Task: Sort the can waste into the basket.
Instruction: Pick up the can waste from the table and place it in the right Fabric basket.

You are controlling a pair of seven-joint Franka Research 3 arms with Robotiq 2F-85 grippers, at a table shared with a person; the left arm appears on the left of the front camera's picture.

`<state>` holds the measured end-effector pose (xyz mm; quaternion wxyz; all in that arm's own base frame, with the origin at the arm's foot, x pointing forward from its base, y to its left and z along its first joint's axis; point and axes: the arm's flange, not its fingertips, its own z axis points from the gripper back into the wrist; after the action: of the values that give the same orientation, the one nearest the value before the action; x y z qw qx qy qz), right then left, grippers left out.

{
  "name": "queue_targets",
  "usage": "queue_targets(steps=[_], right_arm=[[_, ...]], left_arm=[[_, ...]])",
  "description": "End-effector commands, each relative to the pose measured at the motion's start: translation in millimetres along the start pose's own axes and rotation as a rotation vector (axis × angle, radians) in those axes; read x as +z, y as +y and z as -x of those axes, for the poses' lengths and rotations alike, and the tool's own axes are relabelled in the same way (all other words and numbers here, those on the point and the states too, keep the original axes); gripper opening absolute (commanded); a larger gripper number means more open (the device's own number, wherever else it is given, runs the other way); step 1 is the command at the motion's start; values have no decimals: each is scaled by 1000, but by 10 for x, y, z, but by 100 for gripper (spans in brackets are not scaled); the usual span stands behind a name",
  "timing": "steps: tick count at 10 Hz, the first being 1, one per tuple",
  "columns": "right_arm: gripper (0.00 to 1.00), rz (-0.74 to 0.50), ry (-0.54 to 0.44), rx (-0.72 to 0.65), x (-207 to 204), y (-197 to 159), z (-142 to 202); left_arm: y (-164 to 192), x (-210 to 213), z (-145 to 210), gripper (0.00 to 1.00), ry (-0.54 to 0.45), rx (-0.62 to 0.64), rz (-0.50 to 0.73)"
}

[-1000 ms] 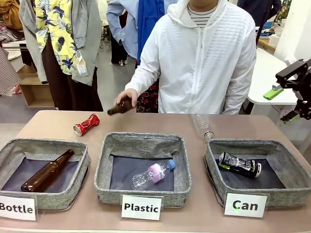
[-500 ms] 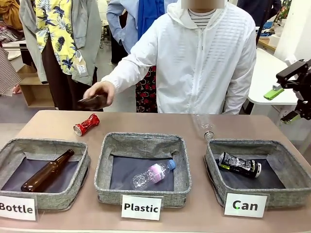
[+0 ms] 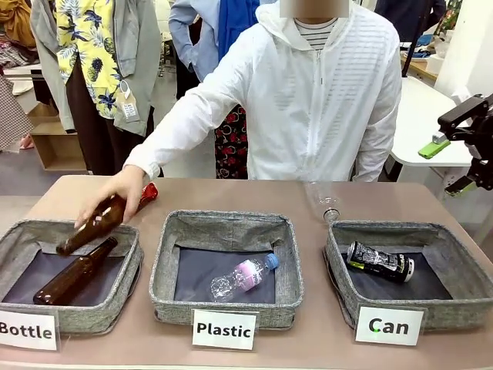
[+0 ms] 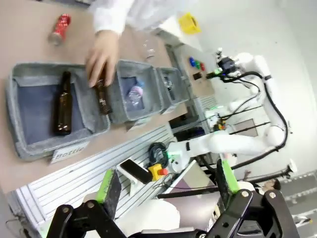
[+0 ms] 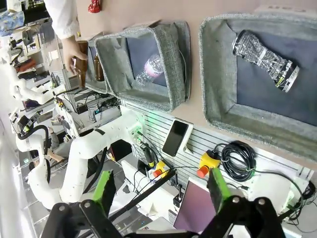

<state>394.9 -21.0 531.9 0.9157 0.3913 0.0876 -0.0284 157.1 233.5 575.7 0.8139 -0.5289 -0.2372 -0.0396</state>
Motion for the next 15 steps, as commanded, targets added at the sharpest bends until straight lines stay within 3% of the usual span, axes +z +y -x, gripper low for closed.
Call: queue_targets(steps=[1, 5, 10, 12, 14, 15], right_arm=[[100, 3, 7, 21, 35, -11, -6], [100, 3, 7, 21, 35, -11, -6], [100, 3, 7, 21, 35, -11, -6], [100, 3, 7, 21, 35, -11, -6], [100, 3, 7, 21, 35, -11, -6], [100, 3, 7, 21, 35, -11, -6]], left_arm=[[134, -33, -9, 100, 55, -29, 72], [88, -340, -137, 100, 138, -44, 39], [-1, -1637, -600, 100, 377, -128, -69], [120, -2169, -692, 100, 422, -159, -118], [254, -2645, -791, 100, 372, -171, -229], [305, -2839, -838, 100, 291, -138, -316]])
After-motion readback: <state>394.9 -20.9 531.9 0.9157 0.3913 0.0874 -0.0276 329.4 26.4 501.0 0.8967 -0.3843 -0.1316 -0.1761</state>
